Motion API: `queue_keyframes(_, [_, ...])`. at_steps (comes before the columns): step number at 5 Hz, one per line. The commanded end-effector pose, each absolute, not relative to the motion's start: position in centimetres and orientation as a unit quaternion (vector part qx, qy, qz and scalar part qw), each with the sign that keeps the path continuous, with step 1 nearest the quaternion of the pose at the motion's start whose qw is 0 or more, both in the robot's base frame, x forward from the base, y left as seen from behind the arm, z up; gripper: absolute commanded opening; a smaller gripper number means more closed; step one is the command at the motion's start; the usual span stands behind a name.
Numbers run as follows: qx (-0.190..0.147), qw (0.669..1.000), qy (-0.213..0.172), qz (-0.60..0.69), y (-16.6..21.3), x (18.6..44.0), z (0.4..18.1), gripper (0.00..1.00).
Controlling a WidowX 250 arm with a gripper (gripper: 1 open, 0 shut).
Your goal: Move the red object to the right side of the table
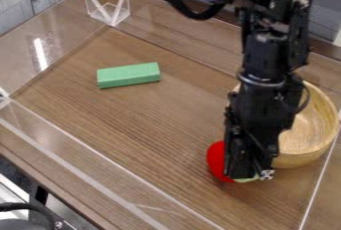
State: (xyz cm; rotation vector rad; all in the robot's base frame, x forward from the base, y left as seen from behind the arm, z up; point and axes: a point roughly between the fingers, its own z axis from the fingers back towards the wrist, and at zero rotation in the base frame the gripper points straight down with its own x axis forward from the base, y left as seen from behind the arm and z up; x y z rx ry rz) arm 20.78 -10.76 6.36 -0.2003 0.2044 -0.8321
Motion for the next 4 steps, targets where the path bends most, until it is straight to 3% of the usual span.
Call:
queue_keyframes(1, [-0.089, 0.902, 0.066, -0.418, -11.3, 21.9, 8.0, 1.0])
queue_keyframes(4, [-0.074, 0.897, 0.061, -0.432, -10.5, 21.8, 9.1, 1.0])
